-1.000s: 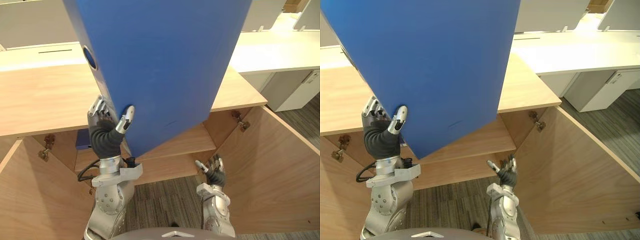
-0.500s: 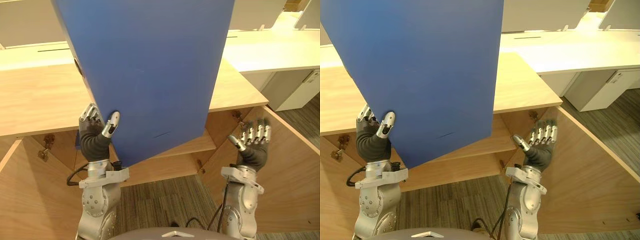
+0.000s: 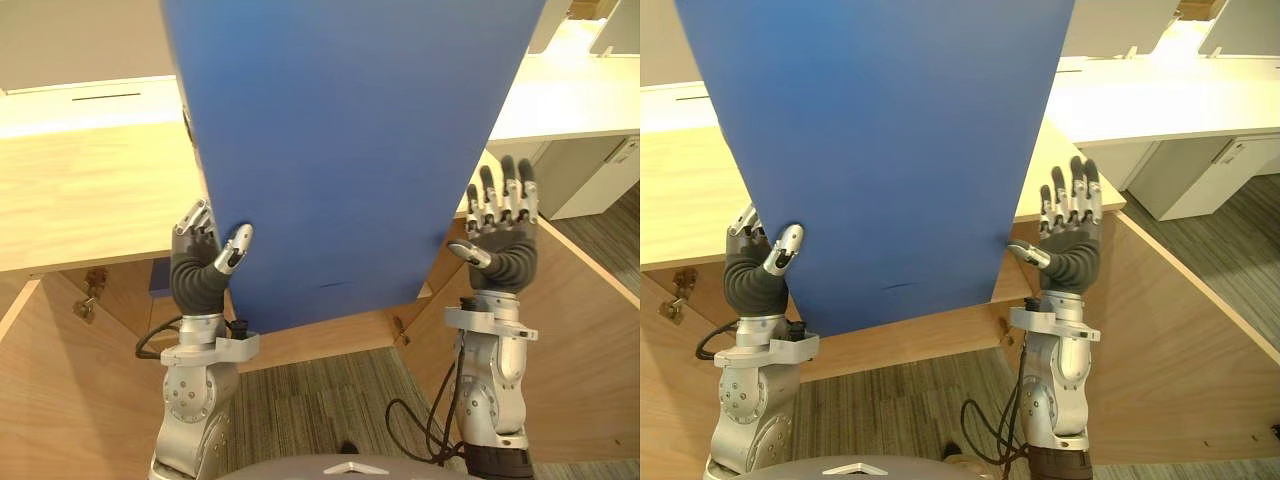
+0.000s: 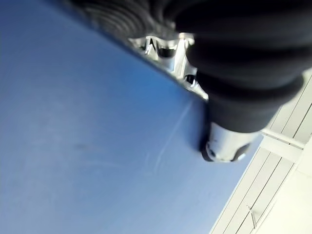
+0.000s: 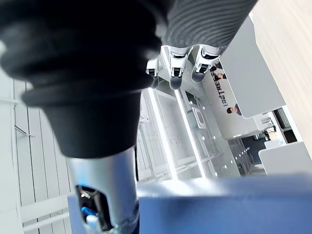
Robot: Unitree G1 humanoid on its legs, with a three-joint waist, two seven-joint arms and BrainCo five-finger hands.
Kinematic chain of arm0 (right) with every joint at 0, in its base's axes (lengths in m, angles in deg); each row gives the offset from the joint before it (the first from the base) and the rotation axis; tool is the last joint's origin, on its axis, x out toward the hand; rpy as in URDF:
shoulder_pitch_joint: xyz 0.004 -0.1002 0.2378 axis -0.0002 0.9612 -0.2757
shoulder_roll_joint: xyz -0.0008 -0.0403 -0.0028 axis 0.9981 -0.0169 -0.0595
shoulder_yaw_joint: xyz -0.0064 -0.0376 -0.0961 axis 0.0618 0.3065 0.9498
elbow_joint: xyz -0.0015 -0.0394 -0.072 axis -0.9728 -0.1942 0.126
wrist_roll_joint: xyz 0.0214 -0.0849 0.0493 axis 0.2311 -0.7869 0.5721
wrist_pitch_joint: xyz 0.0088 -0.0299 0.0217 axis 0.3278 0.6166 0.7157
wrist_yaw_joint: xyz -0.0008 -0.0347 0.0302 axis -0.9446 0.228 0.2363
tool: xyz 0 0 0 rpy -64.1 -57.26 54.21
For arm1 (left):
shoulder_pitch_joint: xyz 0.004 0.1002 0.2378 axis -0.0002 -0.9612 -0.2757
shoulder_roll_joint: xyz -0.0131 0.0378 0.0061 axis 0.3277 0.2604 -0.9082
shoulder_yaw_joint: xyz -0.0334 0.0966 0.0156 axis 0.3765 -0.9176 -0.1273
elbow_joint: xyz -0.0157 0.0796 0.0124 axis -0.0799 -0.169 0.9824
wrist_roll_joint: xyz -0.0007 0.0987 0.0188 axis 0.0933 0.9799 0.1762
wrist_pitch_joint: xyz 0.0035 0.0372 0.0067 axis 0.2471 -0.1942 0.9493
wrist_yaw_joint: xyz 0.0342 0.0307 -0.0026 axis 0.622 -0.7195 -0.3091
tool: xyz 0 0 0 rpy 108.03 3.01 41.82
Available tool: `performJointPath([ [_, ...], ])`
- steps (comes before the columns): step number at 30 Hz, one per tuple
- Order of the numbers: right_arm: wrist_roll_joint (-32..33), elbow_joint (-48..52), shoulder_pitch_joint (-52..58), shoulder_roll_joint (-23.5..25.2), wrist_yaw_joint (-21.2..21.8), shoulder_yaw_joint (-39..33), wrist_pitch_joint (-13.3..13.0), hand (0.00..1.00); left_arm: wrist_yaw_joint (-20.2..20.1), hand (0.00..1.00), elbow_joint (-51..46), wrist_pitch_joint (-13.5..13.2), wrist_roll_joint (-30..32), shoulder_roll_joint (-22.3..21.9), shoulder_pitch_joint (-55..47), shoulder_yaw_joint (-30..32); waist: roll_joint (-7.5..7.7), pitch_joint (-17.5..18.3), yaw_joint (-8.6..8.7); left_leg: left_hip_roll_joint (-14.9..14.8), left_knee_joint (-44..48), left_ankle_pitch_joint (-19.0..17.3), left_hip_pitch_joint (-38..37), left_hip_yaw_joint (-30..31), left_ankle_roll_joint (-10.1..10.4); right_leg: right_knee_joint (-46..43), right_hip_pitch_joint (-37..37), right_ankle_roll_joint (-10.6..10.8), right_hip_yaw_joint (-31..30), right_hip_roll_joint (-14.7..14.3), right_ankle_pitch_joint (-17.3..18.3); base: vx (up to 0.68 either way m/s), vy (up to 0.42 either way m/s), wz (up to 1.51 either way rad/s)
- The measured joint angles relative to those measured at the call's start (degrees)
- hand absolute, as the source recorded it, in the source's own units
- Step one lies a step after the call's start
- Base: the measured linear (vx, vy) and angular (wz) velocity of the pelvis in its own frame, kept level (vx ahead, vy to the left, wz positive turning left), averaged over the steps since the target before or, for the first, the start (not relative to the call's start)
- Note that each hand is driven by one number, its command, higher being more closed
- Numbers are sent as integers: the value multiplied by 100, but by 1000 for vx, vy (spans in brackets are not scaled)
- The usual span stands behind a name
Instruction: Walk over to the cabinet, pick up the folder, carry it to the office cabinet, place the folder inside the office cabinet, then close the office cabinet door
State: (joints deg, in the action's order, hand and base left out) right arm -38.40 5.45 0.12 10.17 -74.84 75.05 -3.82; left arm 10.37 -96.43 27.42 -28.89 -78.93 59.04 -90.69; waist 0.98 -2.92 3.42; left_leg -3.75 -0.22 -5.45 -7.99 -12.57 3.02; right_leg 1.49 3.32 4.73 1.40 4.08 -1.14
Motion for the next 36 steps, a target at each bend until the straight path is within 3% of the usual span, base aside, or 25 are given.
performJointPath([
  [19,212,-901,-497,-1640,805,790,526,0,-217,100,337,-29,63,552,542,-67,-14,-9,-8,7,13,2,84,3,-1,0,-81,37,-31,7,-42,0,0,0],
  [20,211,-941,-529,-1733,847,823,552,100,-218,100,337,-30,93,590,570,-66,-14,-9,-12,10,13,4,91,1,-4,0,-89,38,-37,9,-48,0,0,0],
  [25,173,-993,-627,-2270,937,1128,610,100,-218,100,339,-39,124,730,621,-56,-14,-9,-1,32,14,13,96,-14,-19,0,-102,52,-58,33,-77,-6,0,0],
  [29,85,-1170,-738,-2410,937,1324,688,100,-217,100,435,-39,132,839,698,-56,-15,-9,-8,54,15,28,110,-13,-41,5,-110,57,-62,55,-98,0,0,0],
  [34,42,-1170,-738,-2382,925,1379,690,100,-215,100,446,-50,130,873,711,-57,-16,-8,-13,81,13,51,149,-7,-70,72,-116,72,-63,80,-163,-30,-4,0],
  [36,-12,-1170,-738,-2160,881,1366,676,100,-209,100,466,-50,124,866,711,-57,-18,-6,0,90,13,67,178,-7,-75,80,-142,71,-64,90,-174,-43,-8,0],
])
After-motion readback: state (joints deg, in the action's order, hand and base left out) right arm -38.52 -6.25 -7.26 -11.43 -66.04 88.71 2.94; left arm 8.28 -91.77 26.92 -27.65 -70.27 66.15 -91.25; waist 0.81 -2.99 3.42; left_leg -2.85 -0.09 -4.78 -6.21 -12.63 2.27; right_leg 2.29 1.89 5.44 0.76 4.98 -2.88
